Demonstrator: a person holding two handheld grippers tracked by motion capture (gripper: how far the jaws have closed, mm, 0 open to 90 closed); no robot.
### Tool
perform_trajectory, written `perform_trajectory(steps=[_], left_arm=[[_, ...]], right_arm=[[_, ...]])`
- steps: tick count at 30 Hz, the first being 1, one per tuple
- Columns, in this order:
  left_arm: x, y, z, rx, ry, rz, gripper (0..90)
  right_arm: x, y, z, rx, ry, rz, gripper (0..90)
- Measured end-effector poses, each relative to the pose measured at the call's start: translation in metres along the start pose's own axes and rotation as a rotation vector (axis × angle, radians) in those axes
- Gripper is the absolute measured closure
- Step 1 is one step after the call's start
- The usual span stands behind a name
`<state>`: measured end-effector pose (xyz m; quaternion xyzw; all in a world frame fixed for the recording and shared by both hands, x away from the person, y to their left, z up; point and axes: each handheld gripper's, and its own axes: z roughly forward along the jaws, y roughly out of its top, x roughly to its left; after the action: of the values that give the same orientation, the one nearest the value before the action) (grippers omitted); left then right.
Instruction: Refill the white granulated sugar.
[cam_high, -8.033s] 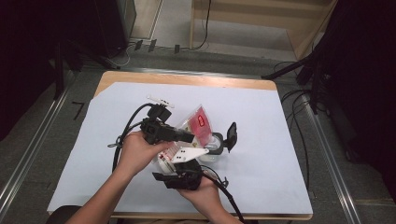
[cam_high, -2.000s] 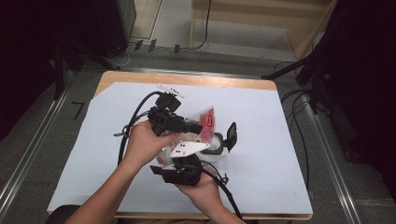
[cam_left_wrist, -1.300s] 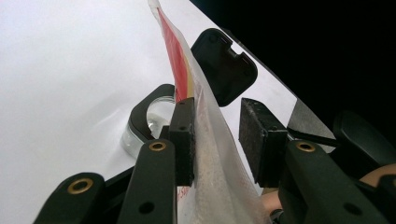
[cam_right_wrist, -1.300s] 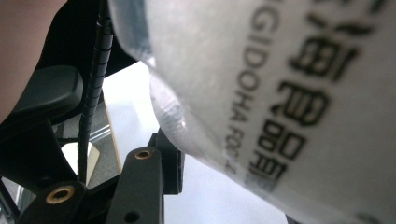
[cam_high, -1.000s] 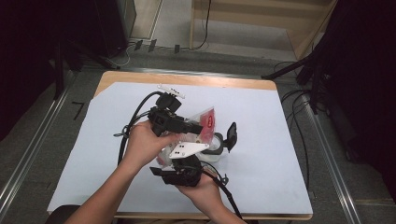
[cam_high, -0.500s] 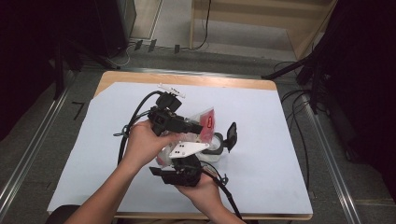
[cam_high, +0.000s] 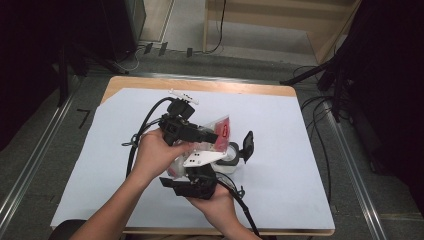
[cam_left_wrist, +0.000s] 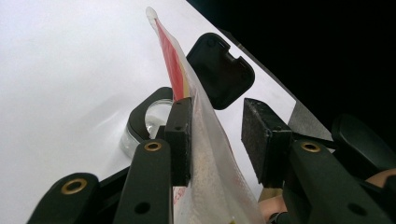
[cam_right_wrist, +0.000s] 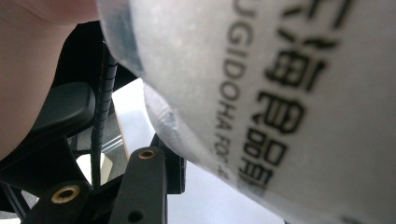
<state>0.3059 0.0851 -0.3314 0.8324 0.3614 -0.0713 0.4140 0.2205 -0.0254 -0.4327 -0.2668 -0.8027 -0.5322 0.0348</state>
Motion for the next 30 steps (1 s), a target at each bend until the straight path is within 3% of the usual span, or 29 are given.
perform_trajectory(steps=[30], left_arm=[[-0.0001, -0.0003, 0.0001, 0.003, 0.011, 0.01, 69.6]], right_arm=[[0.0006, -0.0003, 0.0003, 0.005, -0.007, -0.019, 63.5]])
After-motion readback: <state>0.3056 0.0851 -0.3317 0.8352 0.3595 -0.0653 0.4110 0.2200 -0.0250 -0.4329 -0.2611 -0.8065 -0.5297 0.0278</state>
